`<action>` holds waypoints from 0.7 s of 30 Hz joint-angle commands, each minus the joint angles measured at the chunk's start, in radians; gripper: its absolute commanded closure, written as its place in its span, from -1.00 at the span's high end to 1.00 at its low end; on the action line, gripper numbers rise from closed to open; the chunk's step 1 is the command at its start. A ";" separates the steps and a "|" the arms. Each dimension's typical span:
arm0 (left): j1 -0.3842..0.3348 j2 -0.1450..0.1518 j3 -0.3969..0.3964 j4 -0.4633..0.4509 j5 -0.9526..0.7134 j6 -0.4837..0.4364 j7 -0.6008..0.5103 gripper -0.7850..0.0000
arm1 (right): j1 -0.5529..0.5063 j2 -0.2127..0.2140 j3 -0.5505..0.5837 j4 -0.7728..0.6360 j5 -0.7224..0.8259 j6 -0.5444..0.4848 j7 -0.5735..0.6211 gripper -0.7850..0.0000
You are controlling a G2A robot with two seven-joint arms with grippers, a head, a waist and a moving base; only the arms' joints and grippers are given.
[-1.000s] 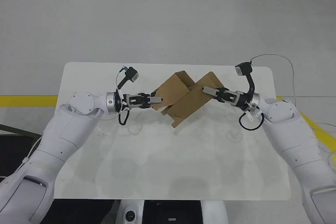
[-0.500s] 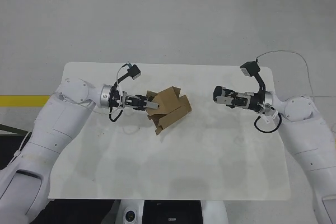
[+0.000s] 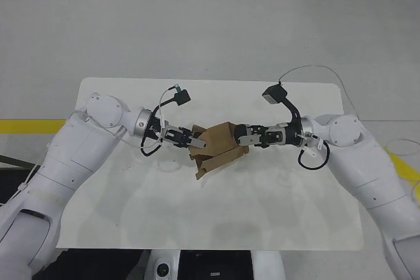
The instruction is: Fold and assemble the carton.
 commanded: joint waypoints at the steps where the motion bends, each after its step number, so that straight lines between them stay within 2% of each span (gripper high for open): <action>1: -0.001 0.003 0.009 -0.006 -0.016 -0.003 0.003 -1.00 | 0.015 -0.002 -0.022 0.020 -0.003 -0.002 -0.002 0.47; 5: -0.002 0.010 0.022 -0.015 -0.035 -0.004 0.004 -1.00 | 0.038 -0.004 -0.054 0.055 -0.014 -0.010 -0.010 0.40; 12: -0.005 0.022 0.039 -0.031 -0.058 -0.008 0.008 -1.00 | 0.062 -0.002 -0.093 0.089 -0.014 -0.028 -0.028 0.45; 21: -0.014 0.034 0.057 -0.039 -0.070 -0.017 0.017 -1.00 | 0.084 -0.005 -0.148 0.113 0.006 -0.036 -0.036 0.40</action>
